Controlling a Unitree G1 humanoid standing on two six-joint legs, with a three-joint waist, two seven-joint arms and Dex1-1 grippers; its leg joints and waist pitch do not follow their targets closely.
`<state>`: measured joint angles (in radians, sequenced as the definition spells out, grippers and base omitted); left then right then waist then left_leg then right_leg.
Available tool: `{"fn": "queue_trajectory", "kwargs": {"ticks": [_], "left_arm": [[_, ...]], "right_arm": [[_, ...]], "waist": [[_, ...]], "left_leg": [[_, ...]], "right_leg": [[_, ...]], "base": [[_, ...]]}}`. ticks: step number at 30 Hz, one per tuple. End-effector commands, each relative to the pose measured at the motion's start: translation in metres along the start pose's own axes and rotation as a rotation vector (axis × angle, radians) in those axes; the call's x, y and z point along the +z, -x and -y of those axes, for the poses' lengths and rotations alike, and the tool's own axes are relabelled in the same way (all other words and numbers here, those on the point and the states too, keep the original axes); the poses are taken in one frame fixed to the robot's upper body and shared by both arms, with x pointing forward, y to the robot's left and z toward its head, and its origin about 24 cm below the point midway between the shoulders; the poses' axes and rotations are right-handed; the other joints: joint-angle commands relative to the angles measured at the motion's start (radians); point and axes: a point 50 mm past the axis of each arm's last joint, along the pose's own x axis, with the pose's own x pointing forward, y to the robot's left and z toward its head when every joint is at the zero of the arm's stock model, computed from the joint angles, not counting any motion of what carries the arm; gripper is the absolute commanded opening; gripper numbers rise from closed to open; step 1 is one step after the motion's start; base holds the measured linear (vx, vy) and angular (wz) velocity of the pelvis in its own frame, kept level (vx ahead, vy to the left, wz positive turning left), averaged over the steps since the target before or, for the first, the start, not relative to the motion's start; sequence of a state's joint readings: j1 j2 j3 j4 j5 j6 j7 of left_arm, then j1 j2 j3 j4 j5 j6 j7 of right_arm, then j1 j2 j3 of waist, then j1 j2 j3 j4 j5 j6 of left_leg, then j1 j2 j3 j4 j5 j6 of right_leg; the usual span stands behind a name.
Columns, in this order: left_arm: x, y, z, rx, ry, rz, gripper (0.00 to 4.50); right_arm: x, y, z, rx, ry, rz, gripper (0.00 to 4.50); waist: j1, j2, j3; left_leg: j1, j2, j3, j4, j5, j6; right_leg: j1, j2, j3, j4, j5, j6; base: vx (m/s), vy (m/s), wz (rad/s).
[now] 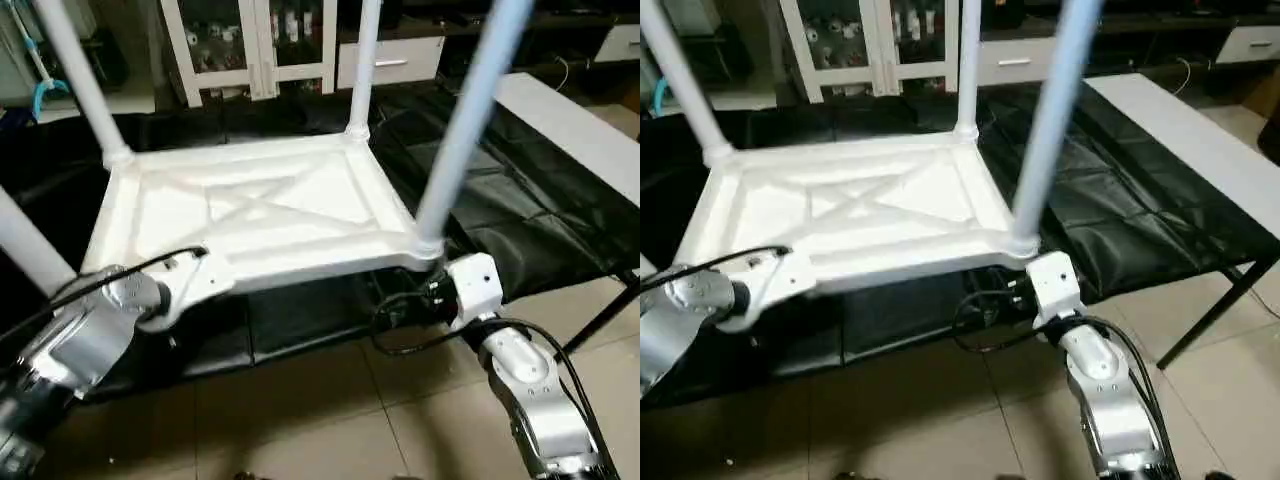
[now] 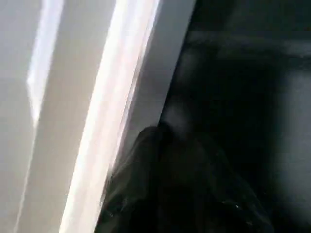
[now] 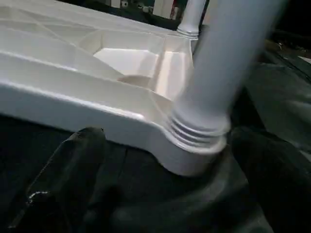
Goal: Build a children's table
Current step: Rotate leg to tighten
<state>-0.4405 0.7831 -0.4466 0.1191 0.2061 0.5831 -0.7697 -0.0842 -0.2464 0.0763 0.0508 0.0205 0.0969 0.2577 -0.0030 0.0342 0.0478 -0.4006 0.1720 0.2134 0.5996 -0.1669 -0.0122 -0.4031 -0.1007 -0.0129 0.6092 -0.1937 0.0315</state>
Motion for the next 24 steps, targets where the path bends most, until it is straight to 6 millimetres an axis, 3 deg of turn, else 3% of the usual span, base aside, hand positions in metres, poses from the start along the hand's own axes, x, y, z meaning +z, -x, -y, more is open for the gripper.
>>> {"fn": "queue_trajectory", "kwargs": {"ticks": [1,2,3,5,8,10,12,15,16,18,19,21,24], "left_arm": [[0.003,0.001,-0.01,0.078,-0.033,-0.001,1.06],[0.007,0.0,-0.011,0.092,-0.02,0.032,1.06],[0.018,-0.001,-0.01,0.108,0.023,0.104,1.06],[0.032,-0.002,-0.005,0.096,0.082,0.2,1.06],[0.057,-0.002,0.005,0.074,0.182,0.389,1.06],[0.069,-0.005,0.011,0.083,0.23,0.468,1.06],[0.074,-0.009,0.016,0.084,0.25,0.492,1.06],[0.079,-0.014,0.024,0.062,0.257,0.507,1.06],[0.08,-0.015,0.025,0.057,0.261,0.517,1.06],[0.083,-0.011,0.023,0.06,0.298,0.548,1.06],[0.082,-0.009,0.02,0.066,0.321,0.555,1.06],[0.071,0.0,0.019,0.004,0.382,0.566,1.06],[0.061,0.007,0.026,-0.081,0.388,0.568,1.06]], "right_arm": [[0.006,0.001,-0.001,-0.01,0.02,0.028,4.5],[0.006,0.001,-0.001,-0.012,0.021,0.029,4.5],[0.006,0.001,-0.001,-0.015,0.021,0.028,4.5],[0.006,0.001,-0.001,-0.017,0.021,0.028,4.5],[0.006,0.0,-0.002,-0.018,0.02,0.029,4.5],[0.007,-0.002,-0.002,-0.019,0.019,0.034,4.5],[0.009,-0.005,-0.002,-0.019,0.019,0.04,4.5],[0.012,-0.008,-0.002,-0.012,0.024,0.053,4.5],[0.014,-0.009,-0.003,-0.008,0.027,0.058,4.5],[0.017,-0.013,0.0,0.015,0.03,0.064,4.5],[0.018,-0.016,-0.001,0.056,0.004,0.064,4.5],[0.02,-0.017,-0.013,0.334,-0.06,0.031,4.5],[0.017,-0.011,-0.02,0.501,-0.052,-0.015,4.5]], "waist": [[-0.004,0.013,-0.054],[-0.003,0.014,-0.054],[-0.003,0.022,-0.053],[0.002,0.017,-0.054],[0.007,0.012,-0.055],[0.005,0.006,-0.058],[0.004,0.007,-0.062],[0.002,0.004,-0.062],[0.002,0.011,-0.063],[0.0,0.009,-0.065],[0.001,0.016,-0.065],[-0.004,0.016,-0.066],[-0.001,0.013,-0.063]], "left_leg": [[0.048,0.04,-0.047,-0.093,-0.532,-0.094],[0.049,0.041,-0.049,-0.094,-0.539,-0.094],[0.051,0.042,-0.049,-0.095,-0.545,-0.098],[0.059,0.042,-0.048,-0.092,-0.557,-0.097],[0.047,0.044,-0.048,-0.095,-0.517,-0.081],[0.037,0.042,-0.048,-0.095,-0.482,-0.067],[0.028,0.04,-0.048,-0.093,-0.425,-0.05],[0.026,0.039,-0.046,-0.089,-0.401,-0.034],[0.027,0.039,-0.046,-0.087,-0.39,-0.033],[0.028,0.039,-0.045,-0.086,-0.385,-0.032],[0.03,0.039,-0.045,-0.085,-0.384,-0.031],[0.029,0.038,-0.046,-0.083,-0.386,-0.016],[0.031,0.044,-0.045,-0.085,-0.381,0.001]], "right_leg": [[0.004,-0.022,0.015,-0.095,-0.387,-0.135],[0.002,-0.023,0.015,-0.096,-0.386,-0.141],[0.002,-0.023,0.016,-0.094,-0.379,-0.147],[-0.003,-0.021,0.016,-0.099,-0.36,-0.162],[0.01,-0.022,0.014,-0.092,-0.294,-0.184],[0.019,-0.023,0.012,-0.089,-0.271,-0.18],[0.025,-0.024,0.013,-0.086,-0.241,-0.172],[0.024,-0.024,0.013,-0.09,-0.267,-0.163],[0.024,-0.024,0.014,-0.089,-0.26,-0.164],[0.024,-0.021,0.013,-0.088,-0.235,-0.173],[0.023,-0.021,0.013,-0.086,-0.226,-0.177],[0.029,-0.019,0.01,-0.082,-0.193,-0.197],[0.029,-0.019,0.01,-0.08,-0.179,-0.22]], "base": [[0.0,0.0,0.0],[0.0,0.0,0.0],[0.0,0.0,0.0],[0.0,0.0,0.0],[0.0,0.0,0.0],[0.0,0.0,0.0],[0.0,0.0,0.0],[0.0,0.0,0.0],[0.0,0.0,0.0],[0.0,0.0,0.0],[0.0,0.0,0.0],[0.0,0.0,0.0],[0.0,0.0,0.0]]}}
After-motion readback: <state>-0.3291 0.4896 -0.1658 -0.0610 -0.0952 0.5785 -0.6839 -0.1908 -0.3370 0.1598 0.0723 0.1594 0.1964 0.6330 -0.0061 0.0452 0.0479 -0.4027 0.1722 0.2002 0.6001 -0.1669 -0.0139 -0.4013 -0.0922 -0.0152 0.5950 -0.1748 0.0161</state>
